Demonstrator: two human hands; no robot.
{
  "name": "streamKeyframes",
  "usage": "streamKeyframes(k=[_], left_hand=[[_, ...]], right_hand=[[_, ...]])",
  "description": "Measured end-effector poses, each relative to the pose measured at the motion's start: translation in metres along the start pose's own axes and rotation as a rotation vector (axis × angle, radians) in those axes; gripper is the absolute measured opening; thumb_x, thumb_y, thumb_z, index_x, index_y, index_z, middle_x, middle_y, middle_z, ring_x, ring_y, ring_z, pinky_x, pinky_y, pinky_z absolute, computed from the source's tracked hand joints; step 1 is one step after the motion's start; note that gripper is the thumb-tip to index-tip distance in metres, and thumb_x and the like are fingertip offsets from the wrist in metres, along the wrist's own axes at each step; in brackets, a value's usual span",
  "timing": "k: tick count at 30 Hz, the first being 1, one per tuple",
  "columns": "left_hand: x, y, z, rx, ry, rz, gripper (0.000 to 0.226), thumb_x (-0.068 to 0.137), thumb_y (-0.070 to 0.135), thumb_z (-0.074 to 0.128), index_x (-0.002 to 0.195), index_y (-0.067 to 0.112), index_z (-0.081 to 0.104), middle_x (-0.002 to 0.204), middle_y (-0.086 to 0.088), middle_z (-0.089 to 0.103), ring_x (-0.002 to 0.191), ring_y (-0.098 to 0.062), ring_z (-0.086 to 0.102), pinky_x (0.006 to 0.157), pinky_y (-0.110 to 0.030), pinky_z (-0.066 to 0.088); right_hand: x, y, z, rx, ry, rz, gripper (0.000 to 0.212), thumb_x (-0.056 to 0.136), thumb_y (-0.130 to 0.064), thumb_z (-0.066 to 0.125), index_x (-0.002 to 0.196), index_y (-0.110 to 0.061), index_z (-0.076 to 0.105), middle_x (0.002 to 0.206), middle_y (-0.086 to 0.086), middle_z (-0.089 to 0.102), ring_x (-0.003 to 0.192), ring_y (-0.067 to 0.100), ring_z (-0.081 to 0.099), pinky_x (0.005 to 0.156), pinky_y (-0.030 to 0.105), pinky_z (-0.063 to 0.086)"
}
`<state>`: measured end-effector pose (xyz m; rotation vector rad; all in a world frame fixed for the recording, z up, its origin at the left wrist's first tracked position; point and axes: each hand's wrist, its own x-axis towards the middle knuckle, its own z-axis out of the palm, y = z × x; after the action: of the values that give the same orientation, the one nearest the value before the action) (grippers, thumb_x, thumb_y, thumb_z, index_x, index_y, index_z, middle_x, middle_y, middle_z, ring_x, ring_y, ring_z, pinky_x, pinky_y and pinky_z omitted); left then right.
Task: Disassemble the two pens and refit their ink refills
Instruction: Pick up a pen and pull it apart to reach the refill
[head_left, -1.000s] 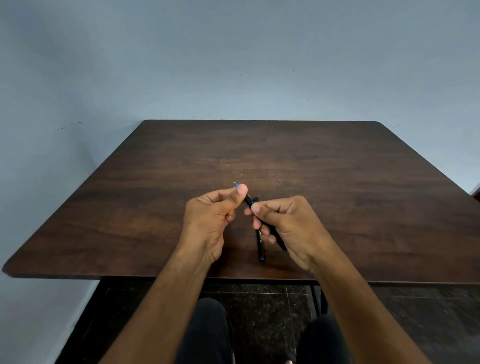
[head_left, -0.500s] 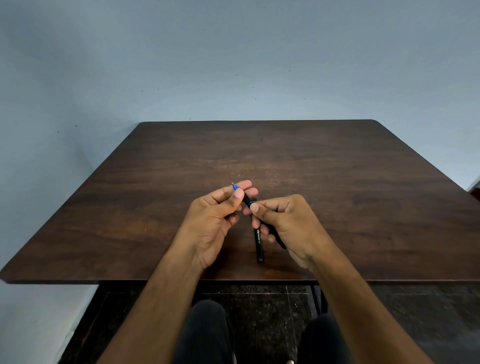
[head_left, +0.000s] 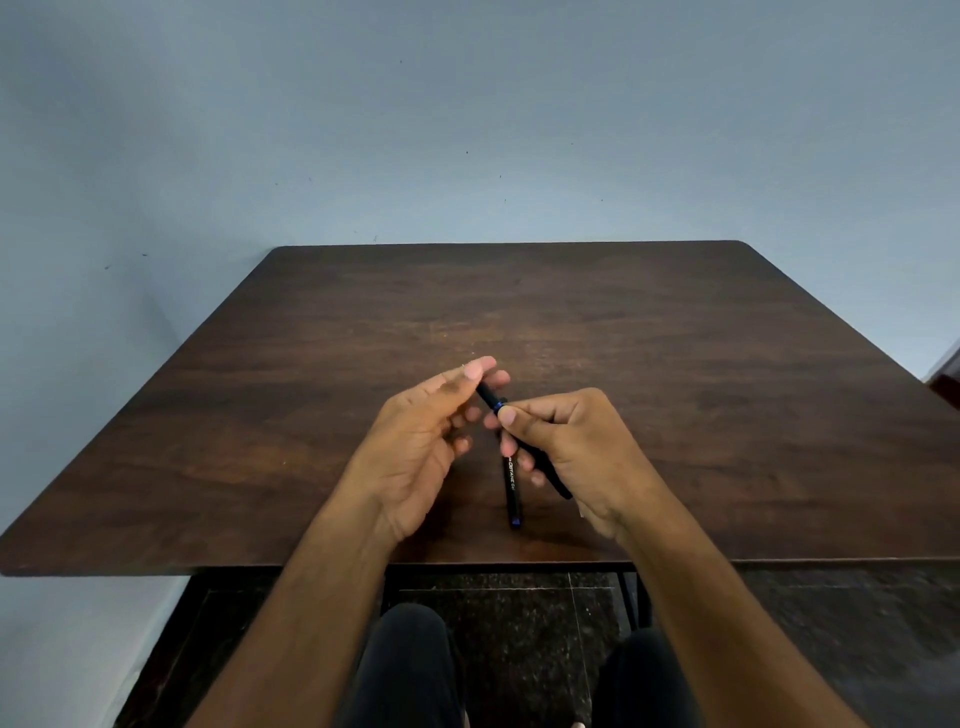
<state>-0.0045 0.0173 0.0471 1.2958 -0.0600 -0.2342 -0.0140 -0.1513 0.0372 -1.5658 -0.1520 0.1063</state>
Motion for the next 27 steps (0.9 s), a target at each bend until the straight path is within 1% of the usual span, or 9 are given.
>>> streamKeyframes(k=[3, 7, 11, 13, 15, 18, 21, 23, 27], left_hand=[[-0.0022, 0.0005, -0.0051, -0.025, 0.0, 0.018, 0.028, 0.092, 0.018, 0.062, 0.118, 0.014, 0.073, 0.119, -0.004, 0.074, 0.08, -0.007, 0.051, 0.072, -0.027, 0.036], [-0.0009, -0.0002, -0.0034, -0.071, 0.119, 0.037, 0.031, 0.072, 0.024, 0.078, 0.098, 0.008, 0.077, 0.093, -0.005, 0.077, 0.066, -0.008, 0.046, 0.06, -0.022, 0.036], [0.0033, -0.0028, -0.003, -0.058, 0.19, 0.014, 0.03, 0.058, 0.035, 0.085, 0.075, 0.014, 0.071, 0.064, 0.004, 0.057, 0.063, -0.01, 0.042, 0.058, -0.024, 0.034], [0.0021, -0.0017, -0.0034, -0.028, 0.139, 0.005, 0.032, 0.062, 0.042, 0.083, 0.078, 0.016, 0.072, 0.071, 0.001, 0.059, 0.068, -0.011, 0.044, 0.064, -0.026, 0.035], [0.0, 0.0007, -0.0058, 0.005, 0.051, -0.008, 0.039, 0.073, 0.045, 0.076, 0.098, 0.016, 0.078, 0.095, -0.002, 0.071, 0.079, -0.012, 0.048, 0.072, -0.028, 0.038], [-0.0025, 0.0033, -0.0099, 0.038, -0.026, 0.007, 0.036, 0.083, 0.035, 0.069, 0.115, 0.02, 0.075, 0.12, -0.001, 0.073, 0.08, -0.008, 0.049, 0.072, -0.027, 0.037], [-0.0023, 0.0038, -0.0084, 0.02, 0.072, 0.052, 0.034, 0.073, 0.032, 0.078, 0.1, 0.012, 0.08, 0.095, -0.001, 0.076, 0.07, -0.008, 0.046, 0.061, -0.022, 0.037], [0.0001, 0.0033, -0.0076, 0.01, 0.16, 0.05, 0.035, 0.061, 0.039, 0.085, 0.081, 0.012, 0.079, 0.07, 0.002, 0.065, 0.063, -0.009, 0.044, 0.055, -0.021, 0.036], [0.0032, 0.0023, -0.0072, 0.067, 0.184, 0.006, 0.035, 0.058, 0.049, 0.085, 0.06, 0.021, 0.064, 0.061, 0.003, 0.053, 0.059, -0.009, 0.045, 0.058, -0.025, 0.036]], right_hand=[[0.0004, 0.0004, -0.0013, -0.001, -0.009, 0.007, 0.02, 0.099, -0.014, 0.065, 0.089, -0.006, 0.081, 0.065, 0.006, 0.066, 0.052, 0.012, 0.051, 0.045, 0.022, 0.042], [-0.0007, 0.0, 0.0018, 0.01, -0.041, 0.008, 0.02, 0.099, -0.014, 0.066, 0.089, -0.007, 0.082, 0.065, 0.005, 0.066, 0.051, 0.009, 0.052, 0.045, 0.021, 0.043], [-0.0016, -0.0004, 0.0041, 0.011, -0.053, 0.004, 0.019, 0.099, -0.013, 0.065, 0.092, -0.005, 0.081, 0.067, 0.007, 0.066, 0.052, 0.011, 0.052, 0.046, 0.023, 0.043], [-0.0019, -0.0011, 0.0039, 0.013, -0.048, 0.0, 0.019, 0.099, -0.013, 0.065, 0.092, -0.005, 0.081, 0.067, 0.007, 0.066, 0.052, 0.011, 0.053, 0.046, 0.023, 0.043], [-0.0015, -0.0013, 0.0024, 0.011, -0.036, -0.002, 0.019, 0.099, -0.013, 0.065, 0.092, -0.005, 0.081, 0.066, 0.006, 0.067, 0.051, 0.01, 0.053, 0.046, 0.022, 0.044], [-0.0006, -0.0011, 0.0016, 0.007, -0.029, 0.0, 0.02, 0.099, -0.013, 0.065, 0.089, -0.005, 0.081, 0.065, 0.006, 0.066, 0.051, 0.011, 0.052, 0.045, 0.023, 0.043], [-0.0008, -0.0015, 0.0034, 0.019, -0.044, 0.01, 0.019, 0.098, -0.013, 0.066, 0.088, -0.006, 0.081, 0.066, 0.007, 0.066, 0.051, 0.011, 0.052, 0.046, 0.023, 0.043], [-0.0014, -0.0024, 0.005, 0.026, -0.057, 0.013, 0.018, 0.098, -0.013, 0.067, 0.092, -0.005, 0.081, 0.066, 0.007, 0.067, 0.052, 0.011, 0.053, 0.047, 0.024, 0.043], [-0.0025, -0.0037, 0.007, 0.026, -0.066, 0.007, 0.017, 0.098, -0.012, 0.066, 0.095, -0.003, 0.08, 0.067, 0.007, 0.066, 0.053, 0.012, 0.052, 0.047, 0.025, 0.043]])
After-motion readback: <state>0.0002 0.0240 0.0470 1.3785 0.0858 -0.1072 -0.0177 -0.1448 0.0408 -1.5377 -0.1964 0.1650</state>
